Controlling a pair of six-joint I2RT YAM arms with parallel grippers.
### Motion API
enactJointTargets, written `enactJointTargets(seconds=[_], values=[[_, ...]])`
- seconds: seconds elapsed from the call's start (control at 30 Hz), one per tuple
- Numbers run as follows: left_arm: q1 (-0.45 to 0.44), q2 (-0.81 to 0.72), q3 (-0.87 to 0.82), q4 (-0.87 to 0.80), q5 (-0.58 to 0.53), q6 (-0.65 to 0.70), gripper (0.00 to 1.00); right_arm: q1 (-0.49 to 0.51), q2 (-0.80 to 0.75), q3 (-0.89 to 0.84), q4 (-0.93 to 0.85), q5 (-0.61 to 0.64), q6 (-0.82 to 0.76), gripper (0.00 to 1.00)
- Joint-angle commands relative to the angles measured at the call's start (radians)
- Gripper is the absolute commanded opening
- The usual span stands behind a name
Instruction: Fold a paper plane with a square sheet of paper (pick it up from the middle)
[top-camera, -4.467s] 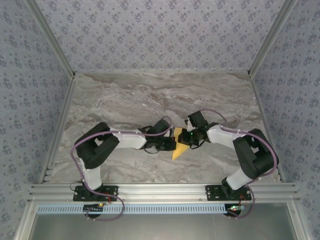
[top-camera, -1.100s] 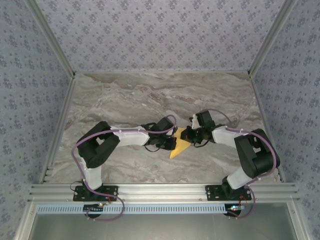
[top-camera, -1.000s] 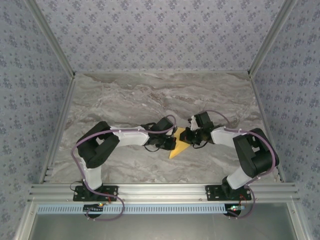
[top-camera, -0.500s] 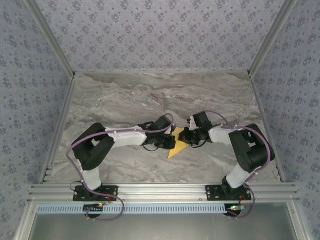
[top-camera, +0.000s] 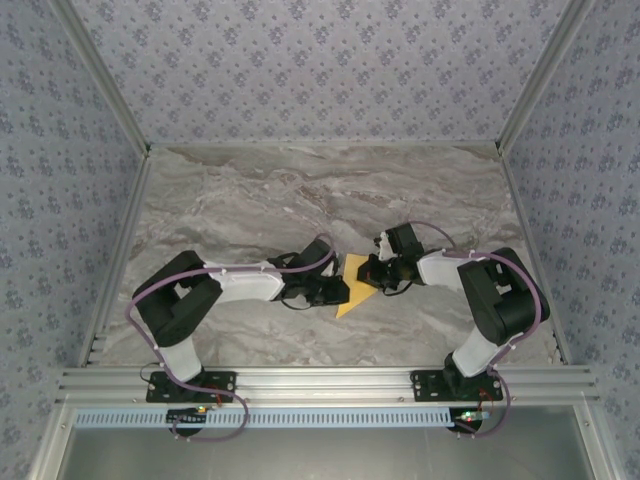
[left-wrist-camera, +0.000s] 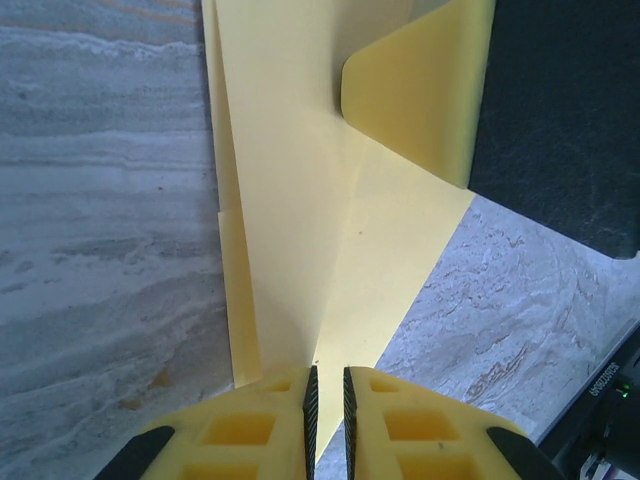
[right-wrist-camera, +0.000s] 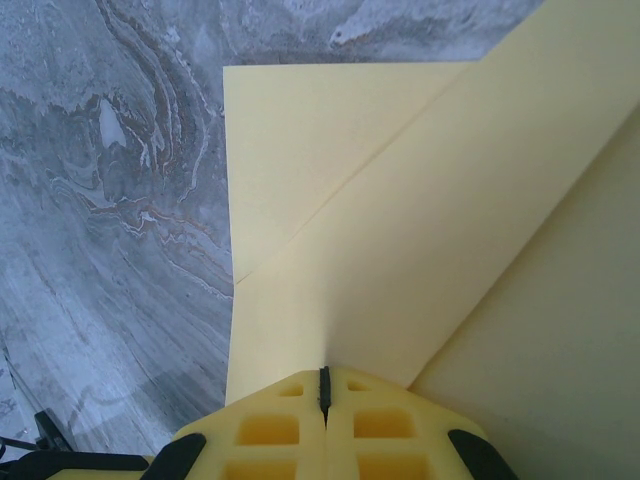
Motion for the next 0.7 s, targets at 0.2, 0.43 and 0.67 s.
enactJointTargets(seconds=[0.2, 0.43, 0.67], values=[[-0.009, 0.021, -0.019, 0.015, 0.027, -0.032, 0.2, 0.008, 0.065, -0.015, -0.108, 0.124, -0.006, 0.0], [-0.009, 0.042, -0.028, 0.056, 0.06, -0.041, 0.24, 0.009, 0.079, -0.016, -0.108, 0.126, -0.003, 0.0], [-0.01, 0.017, -0.044, 0.092, 0.088, -0.049, 0.28, 0.009, 0.085, -0.016, -0.11, 0.126, -0.001, 0.0]])
